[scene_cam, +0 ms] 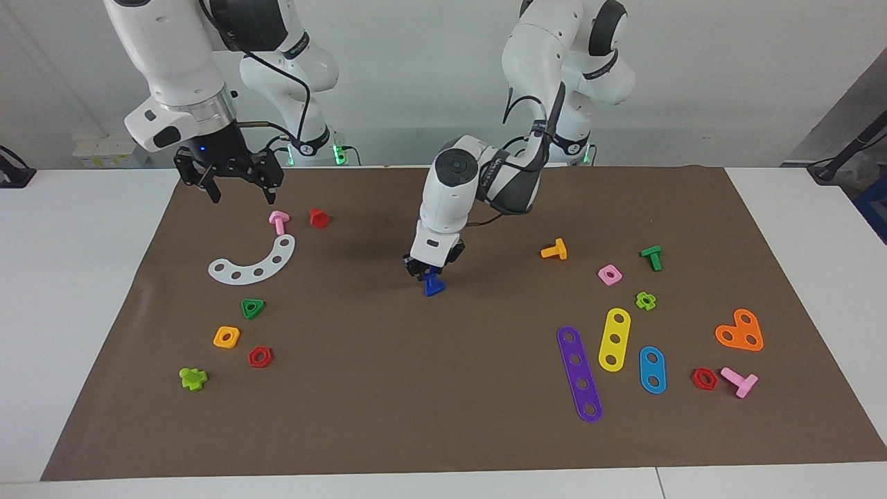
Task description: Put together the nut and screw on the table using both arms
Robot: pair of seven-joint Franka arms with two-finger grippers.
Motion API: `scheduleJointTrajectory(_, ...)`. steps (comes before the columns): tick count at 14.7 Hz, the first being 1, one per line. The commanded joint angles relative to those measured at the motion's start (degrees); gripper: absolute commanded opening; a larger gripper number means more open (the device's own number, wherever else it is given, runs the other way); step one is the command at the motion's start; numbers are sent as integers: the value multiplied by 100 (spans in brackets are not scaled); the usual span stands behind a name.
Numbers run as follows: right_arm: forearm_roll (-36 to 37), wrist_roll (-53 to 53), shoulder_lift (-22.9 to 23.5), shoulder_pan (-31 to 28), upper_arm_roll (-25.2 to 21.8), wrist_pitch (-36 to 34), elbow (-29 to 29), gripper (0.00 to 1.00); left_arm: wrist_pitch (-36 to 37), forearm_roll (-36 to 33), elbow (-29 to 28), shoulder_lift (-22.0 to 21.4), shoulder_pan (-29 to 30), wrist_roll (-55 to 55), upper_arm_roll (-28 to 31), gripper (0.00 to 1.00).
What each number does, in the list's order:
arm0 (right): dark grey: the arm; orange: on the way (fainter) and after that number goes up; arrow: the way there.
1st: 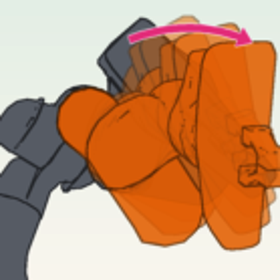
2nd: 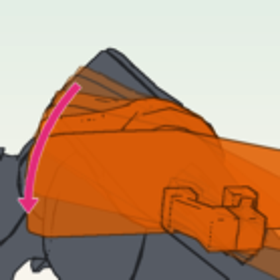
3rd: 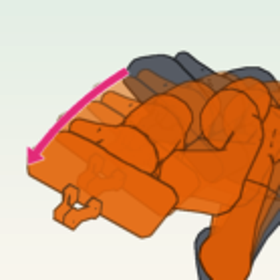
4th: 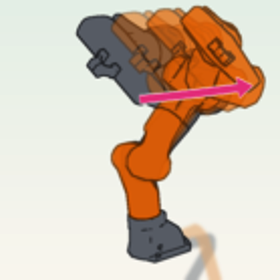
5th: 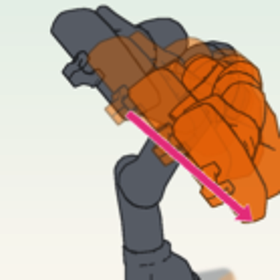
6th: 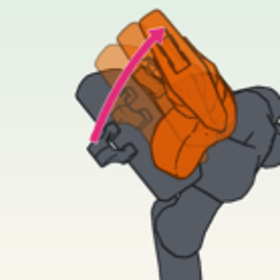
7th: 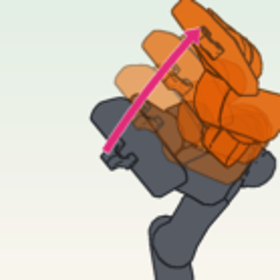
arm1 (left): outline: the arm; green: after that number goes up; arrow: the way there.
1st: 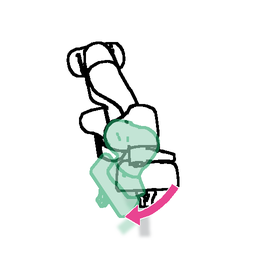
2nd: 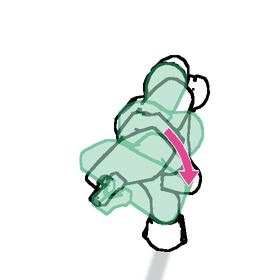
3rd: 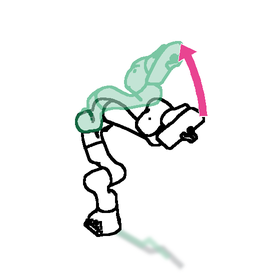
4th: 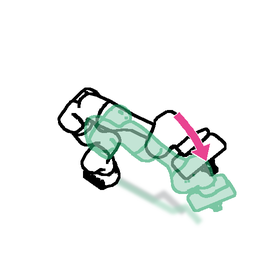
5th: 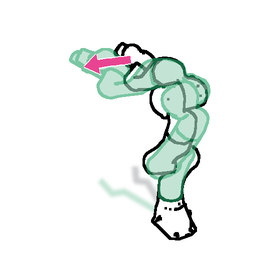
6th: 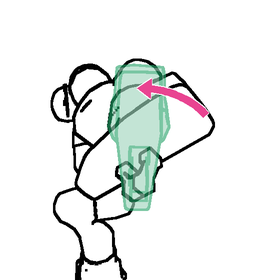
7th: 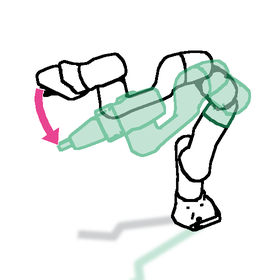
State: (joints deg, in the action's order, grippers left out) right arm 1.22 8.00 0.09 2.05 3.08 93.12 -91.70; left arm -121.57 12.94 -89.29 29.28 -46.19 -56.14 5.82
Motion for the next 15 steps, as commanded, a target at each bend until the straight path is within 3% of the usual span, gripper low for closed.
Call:
scheduleJointTrajectory(1,-60,-53,-123,-29,18,22,-147,100,-24,77,-360,-107,-136,-81,50,0)
scheduleJointTrajectory(15,-60,-53,-123,-29,18,101,-173,100,-24,-257,-448,-116,-30,-81,77,0)
